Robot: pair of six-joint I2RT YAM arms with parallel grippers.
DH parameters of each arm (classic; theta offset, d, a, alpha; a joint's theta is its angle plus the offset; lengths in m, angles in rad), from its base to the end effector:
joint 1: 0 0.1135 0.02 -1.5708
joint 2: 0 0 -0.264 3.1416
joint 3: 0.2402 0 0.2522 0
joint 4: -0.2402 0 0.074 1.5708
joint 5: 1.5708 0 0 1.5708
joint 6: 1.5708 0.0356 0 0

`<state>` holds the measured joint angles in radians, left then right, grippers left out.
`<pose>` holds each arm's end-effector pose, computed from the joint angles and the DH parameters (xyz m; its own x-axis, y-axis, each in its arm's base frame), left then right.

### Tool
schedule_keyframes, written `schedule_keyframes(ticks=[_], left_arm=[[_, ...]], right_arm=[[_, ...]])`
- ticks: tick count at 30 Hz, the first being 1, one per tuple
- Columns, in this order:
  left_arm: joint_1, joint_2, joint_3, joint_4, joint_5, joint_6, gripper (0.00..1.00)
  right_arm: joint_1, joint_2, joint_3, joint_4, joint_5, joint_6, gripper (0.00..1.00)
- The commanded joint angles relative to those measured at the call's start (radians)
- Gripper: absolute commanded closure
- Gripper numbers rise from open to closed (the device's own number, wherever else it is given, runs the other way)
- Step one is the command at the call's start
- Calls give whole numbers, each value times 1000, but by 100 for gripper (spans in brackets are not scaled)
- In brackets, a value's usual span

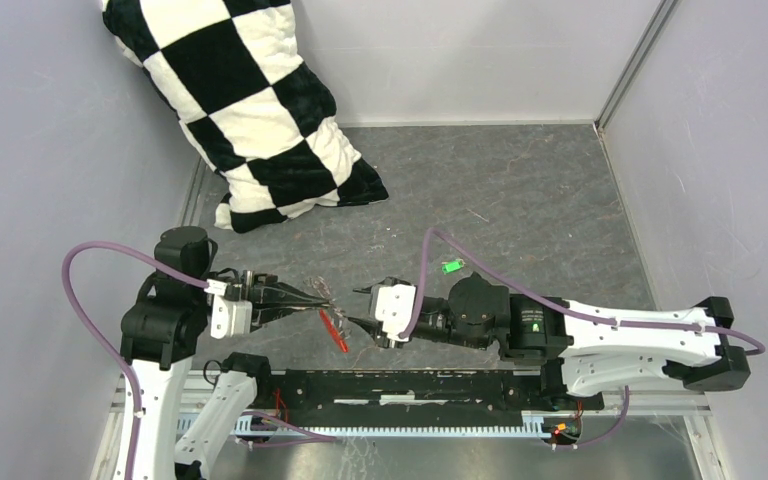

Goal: Put the keys on the keyring
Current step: Adjust the keyring.

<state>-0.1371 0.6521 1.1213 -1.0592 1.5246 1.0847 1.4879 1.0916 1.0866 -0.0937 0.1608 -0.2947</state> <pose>0.0589 -0.0440 0.3959 0.4751 -0.0243 -0.8796 0.8744 -0.0989 0.4750 0.0266 0.2508 0.3958 0.2741 -0.1638 -0.9477 -0.9310 0.2016 -0.3041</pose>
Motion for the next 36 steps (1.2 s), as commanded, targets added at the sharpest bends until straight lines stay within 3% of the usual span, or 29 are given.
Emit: schedule_keyframes(ticks=[1,11,18,30,36], left_arm=[[0,1,39,26,80,-63,98],[1,-25,17,161,109,-212,98],[1,-29,29,166,111,-231,98],[-2,-35,26,166,112,-256,98],[-4,-34,21,166,111,-253,98]], right_arm=[[4,20,25,82,13,-33,50],[-1,71,27,162,2,-79,52],[-23,116,47,207,-33,-86,55],[-37,95,-2,347,55,-76,91],[-40,74,-26,366,53,-60,100]])
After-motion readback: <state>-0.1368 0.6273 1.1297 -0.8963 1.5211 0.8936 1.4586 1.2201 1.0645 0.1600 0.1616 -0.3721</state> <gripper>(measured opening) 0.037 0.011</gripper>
